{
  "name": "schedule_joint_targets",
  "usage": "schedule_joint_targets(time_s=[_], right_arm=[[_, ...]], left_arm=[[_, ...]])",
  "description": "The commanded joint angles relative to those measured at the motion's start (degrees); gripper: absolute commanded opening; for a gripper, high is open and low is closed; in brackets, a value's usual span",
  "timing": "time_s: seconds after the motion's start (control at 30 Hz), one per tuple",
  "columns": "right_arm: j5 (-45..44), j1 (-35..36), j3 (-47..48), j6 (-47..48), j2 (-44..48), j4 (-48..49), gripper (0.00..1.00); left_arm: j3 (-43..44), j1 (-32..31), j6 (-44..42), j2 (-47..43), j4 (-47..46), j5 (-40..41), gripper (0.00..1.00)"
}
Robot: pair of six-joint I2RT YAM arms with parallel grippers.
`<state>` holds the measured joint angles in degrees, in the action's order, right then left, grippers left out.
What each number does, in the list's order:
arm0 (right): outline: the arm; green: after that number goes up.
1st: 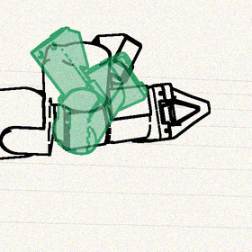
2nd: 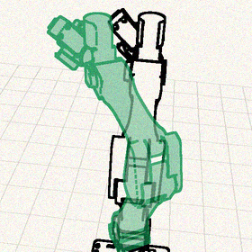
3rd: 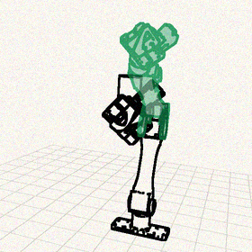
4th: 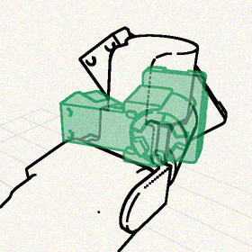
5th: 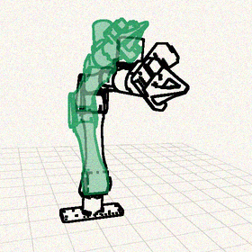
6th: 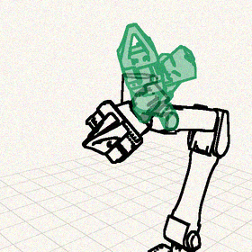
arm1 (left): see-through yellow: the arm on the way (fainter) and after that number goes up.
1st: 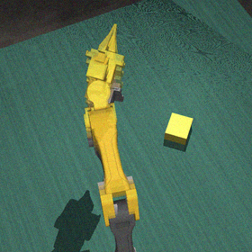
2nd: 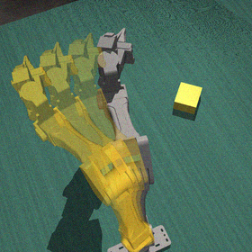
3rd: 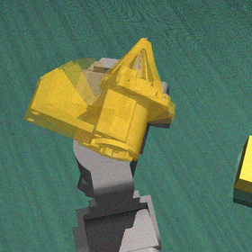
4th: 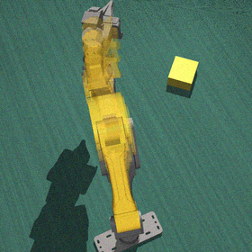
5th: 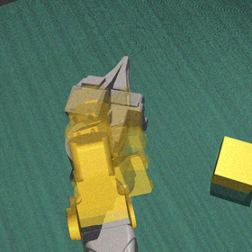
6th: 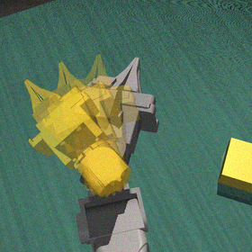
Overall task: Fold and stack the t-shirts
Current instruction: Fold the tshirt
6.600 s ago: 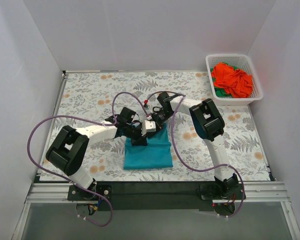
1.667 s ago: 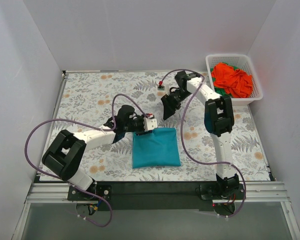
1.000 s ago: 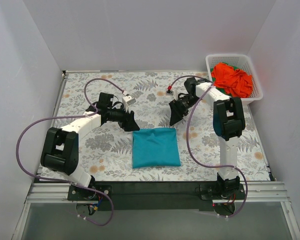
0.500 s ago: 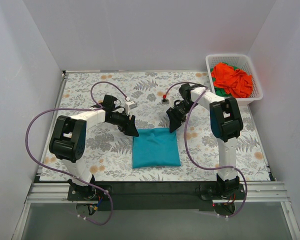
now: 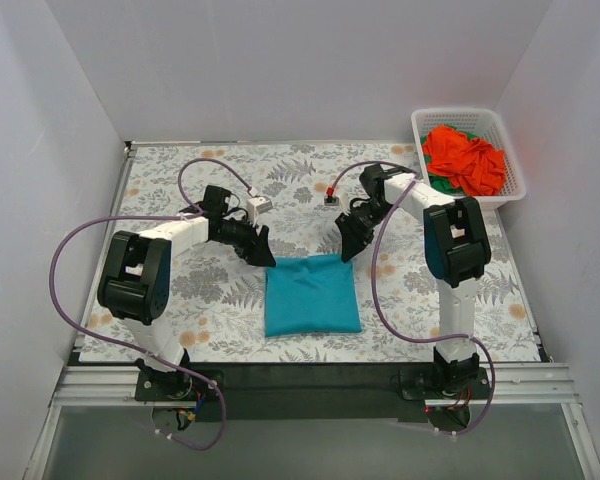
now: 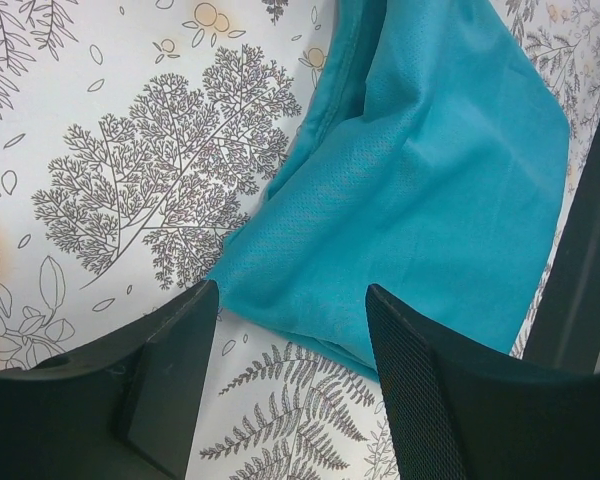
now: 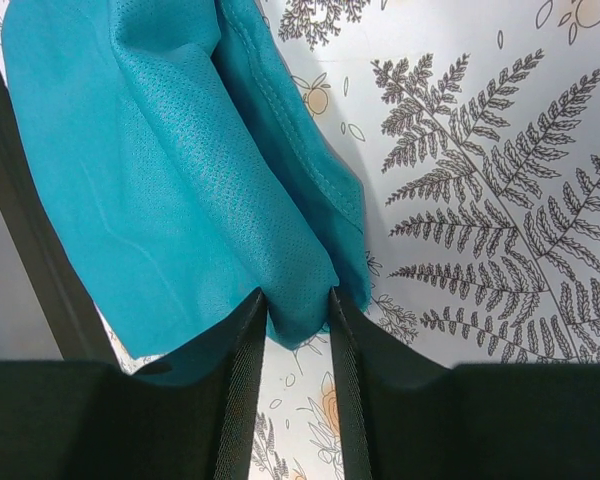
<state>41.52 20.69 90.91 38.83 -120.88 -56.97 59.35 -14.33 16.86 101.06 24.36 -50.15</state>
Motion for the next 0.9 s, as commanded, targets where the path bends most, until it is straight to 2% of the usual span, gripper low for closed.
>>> schedule_joint_targets(time_s=[0.0,0.3,0.43,0.47,0.53,0.63,0.87], right_arm=[[0.67,-0.12,-0.74,0.72,2.49,-0.6,0.36],[1.02,-0.12,-0.74,0.46,2.05,-0.69,0.25],[1.02,-0.12,-0.48,0.11,2.05,-0.77,0.17],[1.02,-0.12,-0.39,0.02,2.23,-0.77,0.11],[0.76,-0.21,-0.3,-0.33,2.23,-0.77,0.01],[0.06,-0.12,-0.39,-1.21,3.36,-0.77,0.01],[-3.45,-1.26,-0.3,-3.49,5.83,-0.95,0.01]], left_arm=[[1.38,0.35,-1.83,0.02,-1.16,-0.39,0.6],[0.24,0.26,-3.24,2.65,-4.41,0.14,0.59],[0.15,0.26,-3.33,2.83,-4.76,1.28,0.43],[-0.11,0.26,-3.24,1.87,-4.85,1.46,0.34],[-1.16,0.26,-3.15,0.47,-5.2,1.55,0.26],[-2.04,0.35,-2.54,-2.43,-4.5,2.42,0.01],[-1.87,2.28,-2.53,-6.92,-0.37,5.32,0.0]])
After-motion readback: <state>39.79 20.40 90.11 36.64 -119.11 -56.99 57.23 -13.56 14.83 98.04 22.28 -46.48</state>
